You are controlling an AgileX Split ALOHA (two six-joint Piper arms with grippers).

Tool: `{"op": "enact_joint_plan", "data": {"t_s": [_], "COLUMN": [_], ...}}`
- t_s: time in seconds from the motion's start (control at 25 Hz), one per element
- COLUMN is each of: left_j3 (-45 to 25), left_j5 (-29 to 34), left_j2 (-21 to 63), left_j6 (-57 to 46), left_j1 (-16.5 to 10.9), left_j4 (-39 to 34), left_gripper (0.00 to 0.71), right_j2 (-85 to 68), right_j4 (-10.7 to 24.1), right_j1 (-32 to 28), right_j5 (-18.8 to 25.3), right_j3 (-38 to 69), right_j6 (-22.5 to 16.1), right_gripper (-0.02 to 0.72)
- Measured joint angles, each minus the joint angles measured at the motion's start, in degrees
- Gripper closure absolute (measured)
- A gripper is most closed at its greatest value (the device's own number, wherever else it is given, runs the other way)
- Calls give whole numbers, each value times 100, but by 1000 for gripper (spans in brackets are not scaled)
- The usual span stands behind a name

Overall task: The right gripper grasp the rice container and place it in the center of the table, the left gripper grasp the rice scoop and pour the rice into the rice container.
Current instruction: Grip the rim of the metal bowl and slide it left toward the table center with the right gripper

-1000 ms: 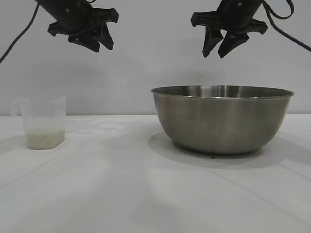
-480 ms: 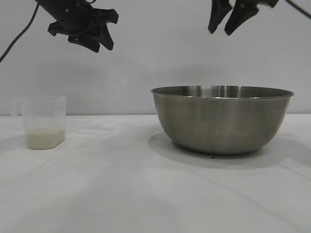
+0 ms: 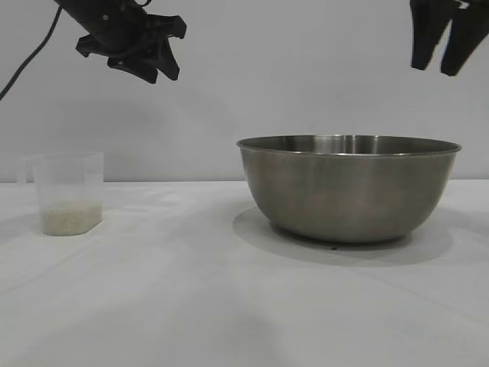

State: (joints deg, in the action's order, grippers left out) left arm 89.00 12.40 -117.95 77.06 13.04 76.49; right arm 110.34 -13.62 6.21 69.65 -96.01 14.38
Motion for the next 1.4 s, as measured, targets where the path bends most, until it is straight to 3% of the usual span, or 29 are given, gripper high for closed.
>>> {"op": "enact_joint_plan", "data": {"t_s": [0.72,0.8,0.92,1.4], "left_j3": [0,0,0,0], "left_j5": [209,209,209,209], "left_j2": [0,0,0,0], "left_j6": [-22,-22,-22,-37], "left_j1": [0,0,0,0], "left_j4": [-66,-66,-66,-92], "left_gripper": [465,465,465,465], "right_j2": [1322,1363,1372,1468], "right_j4": [-22,-75,-99,-621], "right_j1": [0,0,37,825], "right_j5": [4,-87,-238,-655], "right_j3": [68,68,68,68], "right_j6": [0,0,0,0], "right_gripper": [440,584,703,703]}}
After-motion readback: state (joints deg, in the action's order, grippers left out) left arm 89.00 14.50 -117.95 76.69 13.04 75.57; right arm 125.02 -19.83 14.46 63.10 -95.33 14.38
